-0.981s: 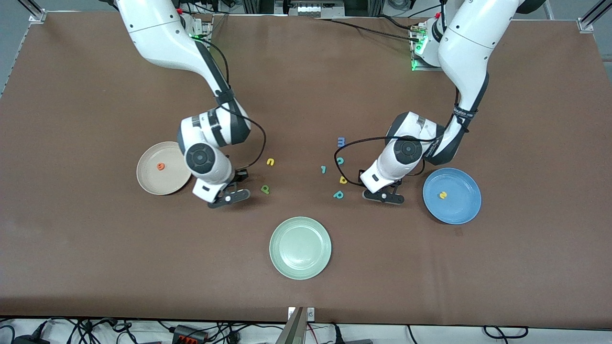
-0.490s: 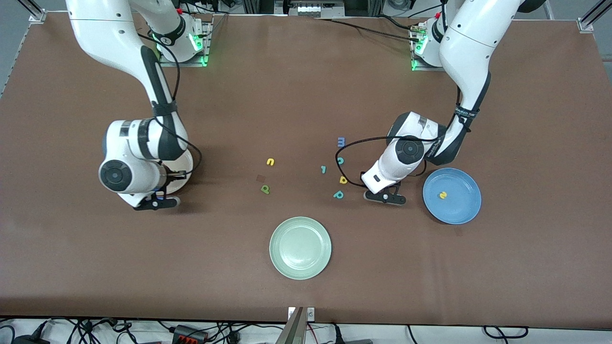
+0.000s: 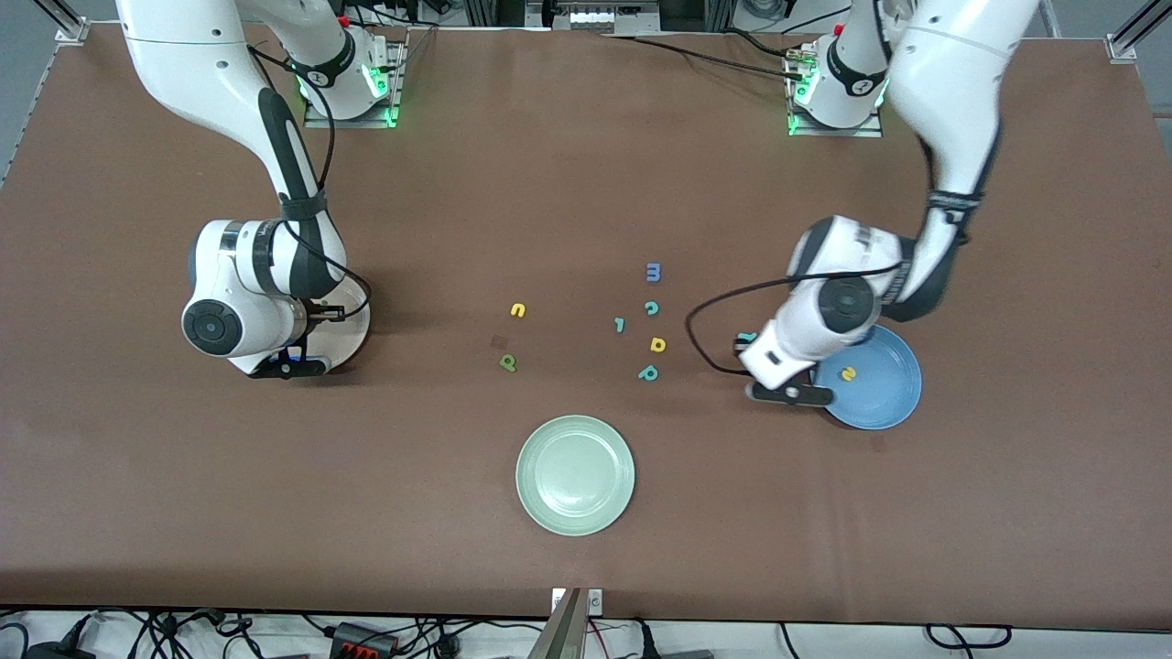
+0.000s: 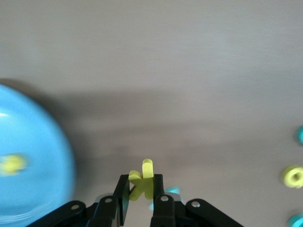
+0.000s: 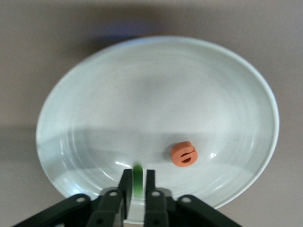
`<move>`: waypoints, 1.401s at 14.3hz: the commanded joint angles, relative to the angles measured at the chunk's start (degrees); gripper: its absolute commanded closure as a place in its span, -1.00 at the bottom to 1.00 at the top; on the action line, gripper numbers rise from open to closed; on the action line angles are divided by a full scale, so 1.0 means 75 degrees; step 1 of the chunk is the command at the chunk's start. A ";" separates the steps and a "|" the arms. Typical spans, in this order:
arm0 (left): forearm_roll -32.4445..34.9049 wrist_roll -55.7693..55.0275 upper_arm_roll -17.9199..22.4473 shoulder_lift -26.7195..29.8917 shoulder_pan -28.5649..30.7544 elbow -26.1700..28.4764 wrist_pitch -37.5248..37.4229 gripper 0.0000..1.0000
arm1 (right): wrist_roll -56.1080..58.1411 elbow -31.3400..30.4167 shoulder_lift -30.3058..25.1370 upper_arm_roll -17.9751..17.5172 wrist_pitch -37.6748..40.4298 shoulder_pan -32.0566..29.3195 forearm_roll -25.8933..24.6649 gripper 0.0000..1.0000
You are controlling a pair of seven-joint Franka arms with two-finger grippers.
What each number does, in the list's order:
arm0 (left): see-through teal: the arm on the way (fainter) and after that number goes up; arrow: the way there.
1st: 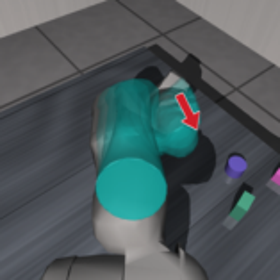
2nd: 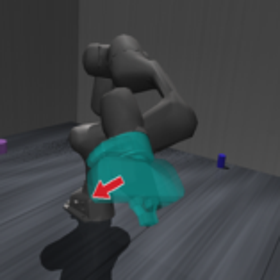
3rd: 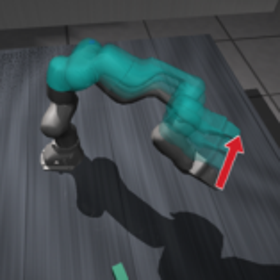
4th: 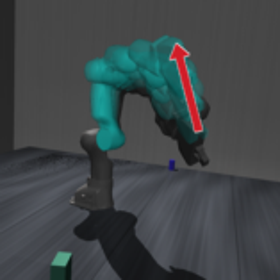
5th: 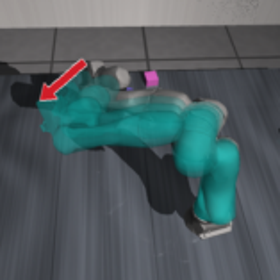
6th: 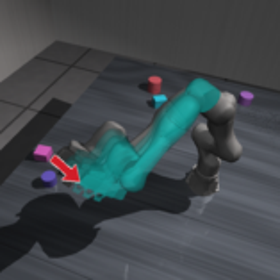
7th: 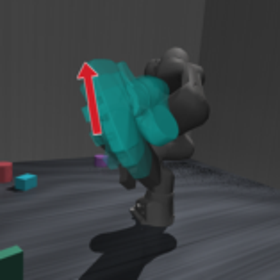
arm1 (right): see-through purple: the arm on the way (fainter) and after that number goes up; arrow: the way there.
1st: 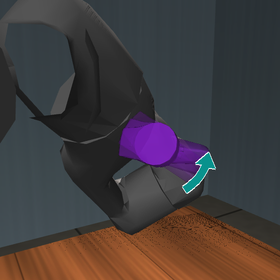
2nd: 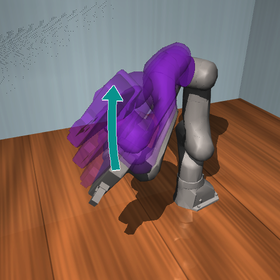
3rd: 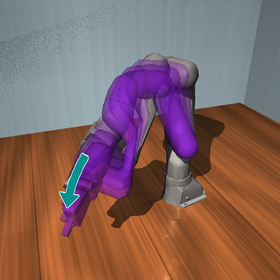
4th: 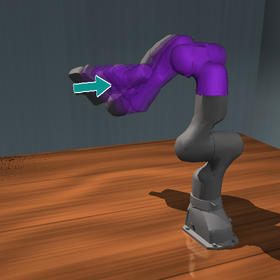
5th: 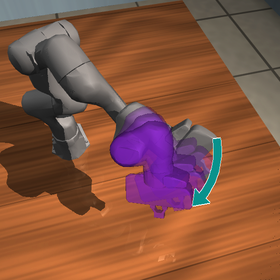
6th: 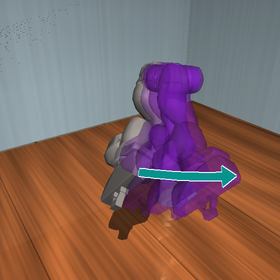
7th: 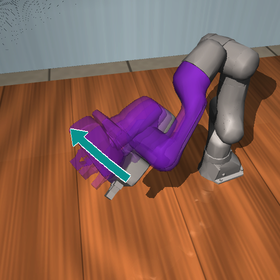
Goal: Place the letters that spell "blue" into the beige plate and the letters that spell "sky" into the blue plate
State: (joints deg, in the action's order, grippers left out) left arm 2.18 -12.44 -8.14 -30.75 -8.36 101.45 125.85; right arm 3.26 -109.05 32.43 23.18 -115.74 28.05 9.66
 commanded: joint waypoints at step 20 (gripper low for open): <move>0.0624 -0.0144 -0.1362 -0.0212 0.1080 0.0394 -0.0330 -1.00 | 0.0784 0.2962 0.1628 -0.1251 -0.1863 0.2165 0.0106 -0.80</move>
State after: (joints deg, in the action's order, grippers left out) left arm 5.58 -9.13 -15.17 -32.84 0.11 103.14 121.20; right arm 7.74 -87.84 42.70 13.72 -127.40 42.76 10.14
